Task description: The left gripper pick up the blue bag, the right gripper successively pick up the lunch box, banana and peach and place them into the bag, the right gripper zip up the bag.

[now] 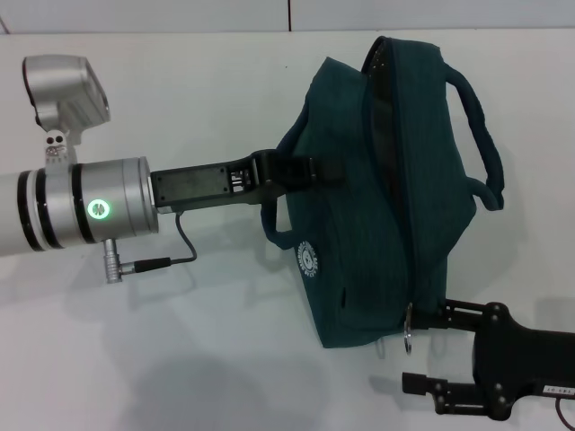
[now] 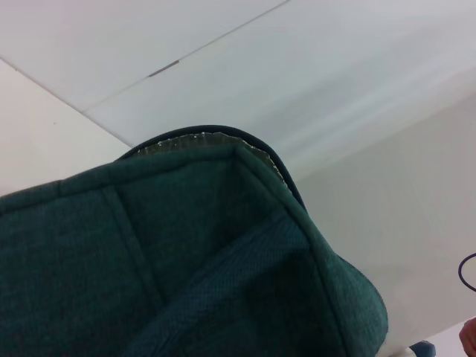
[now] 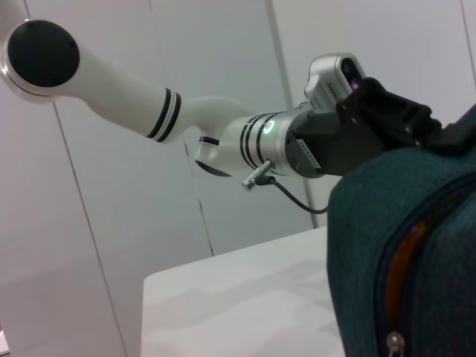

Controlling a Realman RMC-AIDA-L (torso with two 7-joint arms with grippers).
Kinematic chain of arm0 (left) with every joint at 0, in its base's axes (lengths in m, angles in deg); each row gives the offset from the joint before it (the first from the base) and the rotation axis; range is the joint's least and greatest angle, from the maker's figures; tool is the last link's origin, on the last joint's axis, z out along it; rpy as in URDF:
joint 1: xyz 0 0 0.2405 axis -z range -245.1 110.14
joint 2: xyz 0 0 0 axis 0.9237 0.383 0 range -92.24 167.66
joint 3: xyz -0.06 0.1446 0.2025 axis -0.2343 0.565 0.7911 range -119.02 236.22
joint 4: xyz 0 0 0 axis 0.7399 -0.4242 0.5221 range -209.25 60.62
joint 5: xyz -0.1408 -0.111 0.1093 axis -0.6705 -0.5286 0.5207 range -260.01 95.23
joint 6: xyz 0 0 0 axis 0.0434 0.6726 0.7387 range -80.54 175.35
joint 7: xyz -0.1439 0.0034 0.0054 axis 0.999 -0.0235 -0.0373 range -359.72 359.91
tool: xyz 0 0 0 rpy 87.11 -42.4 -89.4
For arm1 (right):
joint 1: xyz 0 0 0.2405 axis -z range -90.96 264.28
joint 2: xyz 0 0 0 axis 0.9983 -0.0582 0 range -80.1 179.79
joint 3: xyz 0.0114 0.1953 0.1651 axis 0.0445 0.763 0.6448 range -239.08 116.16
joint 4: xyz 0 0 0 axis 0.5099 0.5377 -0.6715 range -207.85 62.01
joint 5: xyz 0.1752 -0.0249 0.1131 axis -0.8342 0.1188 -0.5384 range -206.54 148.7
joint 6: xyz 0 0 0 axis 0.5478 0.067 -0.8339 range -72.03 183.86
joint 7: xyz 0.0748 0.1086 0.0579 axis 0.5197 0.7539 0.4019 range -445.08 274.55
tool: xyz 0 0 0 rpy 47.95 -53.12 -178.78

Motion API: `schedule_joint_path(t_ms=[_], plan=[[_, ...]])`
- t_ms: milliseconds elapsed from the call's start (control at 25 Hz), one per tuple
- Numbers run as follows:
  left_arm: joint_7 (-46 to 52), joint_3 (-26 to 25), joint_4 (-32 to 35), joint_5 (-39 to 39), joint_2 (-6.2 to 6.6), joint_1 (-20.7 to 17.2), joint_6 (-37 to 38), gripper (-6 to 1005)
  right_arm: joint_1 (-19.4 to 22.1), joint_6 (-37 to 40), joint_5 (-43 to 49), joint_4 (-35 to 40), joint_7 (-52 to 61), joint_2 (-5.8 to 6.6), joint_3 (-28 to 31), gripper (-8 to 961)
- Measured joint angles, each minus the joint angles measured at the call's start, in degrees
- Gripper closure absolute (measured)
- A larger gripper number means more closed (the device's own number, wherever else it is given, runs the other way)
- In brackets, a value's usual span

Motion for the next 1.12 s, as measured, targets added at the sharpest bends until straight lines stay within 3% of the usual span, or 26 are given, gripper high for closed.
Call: schedule_joint_path(t_ms=[840,1120], plan=[[-0.2,-0.2,0.0,0.0,0.00,0.0,-0.2,937,-0.5,-0.1,-1.5,-0.5,0.0,0.03,-0.7,246],[-0.3,-0.2,0.0,0.0,0.00,0.1,-0.2,937,-0.5,-1.3,-2.0,-0.4,-0.1,0.08,-0.7,345]])
